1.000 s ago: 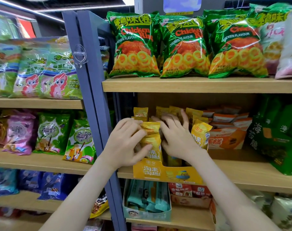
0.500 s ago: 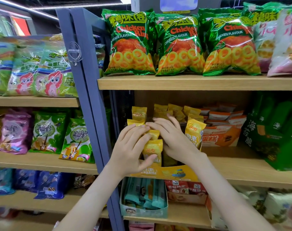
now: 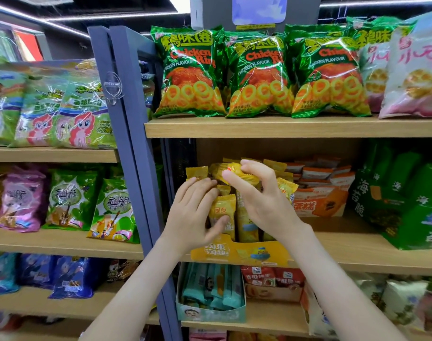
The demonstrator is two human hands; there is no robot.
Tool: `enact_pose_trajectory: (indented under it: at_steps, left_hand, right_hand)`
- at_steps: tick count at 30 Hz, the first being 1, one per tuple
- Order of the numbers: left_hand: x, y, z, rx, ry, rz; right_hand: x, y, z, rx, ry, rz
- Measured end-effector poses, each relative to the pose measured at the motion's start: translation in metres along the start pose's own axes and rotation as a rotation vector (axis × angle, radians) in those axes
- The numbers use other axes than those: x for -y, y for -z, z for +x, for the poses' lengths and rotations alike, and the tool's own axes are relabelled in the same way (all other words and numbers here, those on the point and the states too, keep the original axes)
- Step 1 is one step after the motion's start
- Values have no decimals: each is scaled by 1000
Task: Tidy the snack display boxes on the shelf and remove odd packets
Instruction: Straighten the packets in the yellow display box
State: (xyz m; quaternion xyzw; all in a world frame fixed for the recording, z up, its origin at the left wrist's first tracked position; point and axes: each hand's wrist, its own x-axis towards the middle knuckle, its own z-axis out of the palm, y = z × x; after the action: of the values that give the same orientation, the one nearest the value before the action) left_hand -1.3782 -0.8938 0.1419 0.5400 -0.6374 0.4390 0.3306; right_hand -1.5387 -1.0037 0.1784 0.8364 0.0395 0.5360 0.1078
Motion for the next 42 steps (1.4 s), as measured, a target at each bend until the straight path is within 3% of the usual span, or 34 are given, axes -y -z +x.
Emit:
enact_pose_trajectory:
  at_steps: [7,15,24,28,34,37,40,42]
  left_hand:
    - [-29,11,12,-120,127,-115]
    - [-79,18,36,-412,47,-253]
    - [-105,82,3,-348,-87,-301]
    - [-134,99,-26,-161,58,-296]
    - [-185,128,-104,448,668,-550]
    - [-201,151,-135,624,871,-652]
    - [-206,168,-163,777,1006,-698]
    - [-202,174,-178,881,1048,-714]
  right_hand:
    - [24,25,-7,-109,42,-93]
    - [83,70,-7,-201,95,-87]
    - [126,106,-29,-237,29,56]
    - [145,126,-49,-93,-190,280]
    - [168,134,-105,391,-634,696]
    - [179,123,-128,529,-817,848]
    - [195,108,-144,655,-903,885]
    - [206,96,-152,646,-923,882]
